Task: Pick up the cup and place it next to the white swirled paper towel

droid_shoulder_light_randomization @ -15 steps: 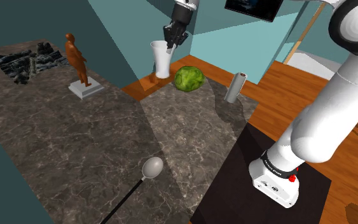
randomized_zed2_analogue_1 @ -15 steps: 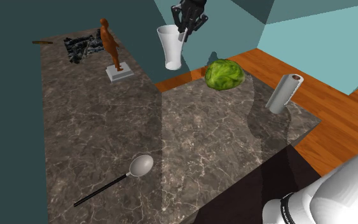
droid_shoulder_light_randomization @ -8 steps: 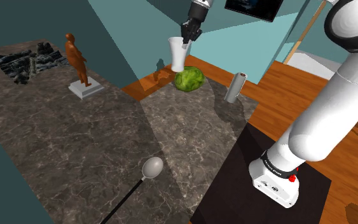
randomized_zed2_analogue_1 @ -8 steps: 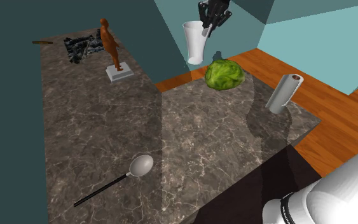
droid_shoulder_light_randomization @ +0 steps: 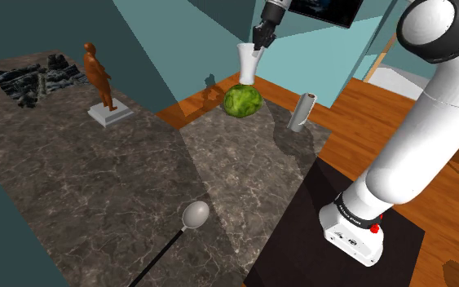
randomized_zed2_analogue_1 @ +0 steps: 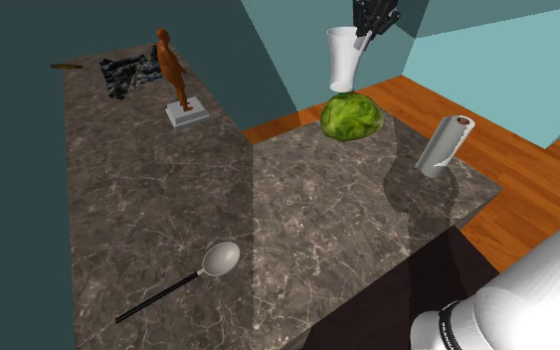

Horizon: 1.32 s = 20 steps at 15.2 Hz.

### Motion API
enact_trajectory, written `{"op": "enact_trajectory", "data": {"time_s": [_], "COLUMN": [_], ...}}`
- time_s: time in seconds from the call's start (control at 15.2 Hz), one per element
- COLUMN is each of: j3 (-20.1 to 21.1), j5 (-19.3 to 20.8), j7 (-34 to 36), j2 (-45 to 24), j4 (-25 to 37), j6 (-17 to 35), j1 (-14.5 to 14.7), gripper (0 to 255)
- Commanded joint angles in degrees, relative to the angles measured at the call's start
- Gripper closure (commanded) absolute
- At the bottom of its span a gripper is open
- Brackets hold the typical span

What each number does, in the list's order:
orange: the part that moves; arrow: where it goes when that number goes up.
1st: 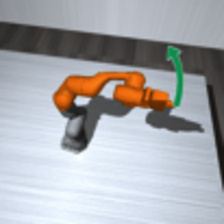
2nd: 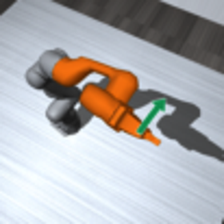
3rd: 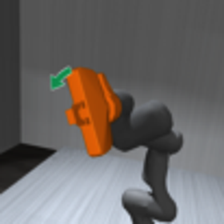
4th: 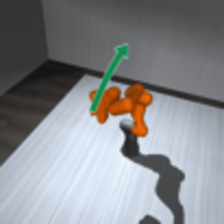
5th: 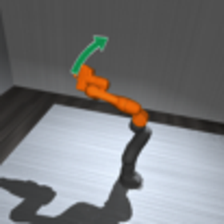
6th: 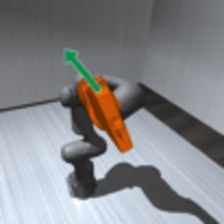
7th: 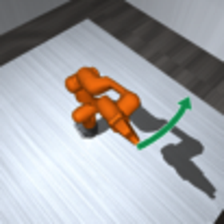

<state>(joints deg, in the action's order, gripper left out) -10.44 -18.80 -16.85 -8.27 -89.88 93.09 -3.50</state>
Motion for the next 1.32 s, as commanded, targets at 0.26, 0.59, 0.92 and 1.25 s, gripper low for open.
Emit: {"op": "enact_trajectory", "data": {"time_s": [0.26,0.59,0.92,1.25], "j3": [-3.1,-5.2,-6.4,-6.4], "j5": [-0.8,-2.0,-4.0,-5.3], "j7": [-7.2,-12.6,-17.0,-19.1], "j2": [-5.1,-11.5,-20.4,-26.9], "j4": [6.9,16.0,29.6,38.6], "j6": [-4.3,-9.0,-15.4,-18.6], "j1": [-5.1,-10.1,-16.4,-20.7], "gripper": [255,255,255,255]}}
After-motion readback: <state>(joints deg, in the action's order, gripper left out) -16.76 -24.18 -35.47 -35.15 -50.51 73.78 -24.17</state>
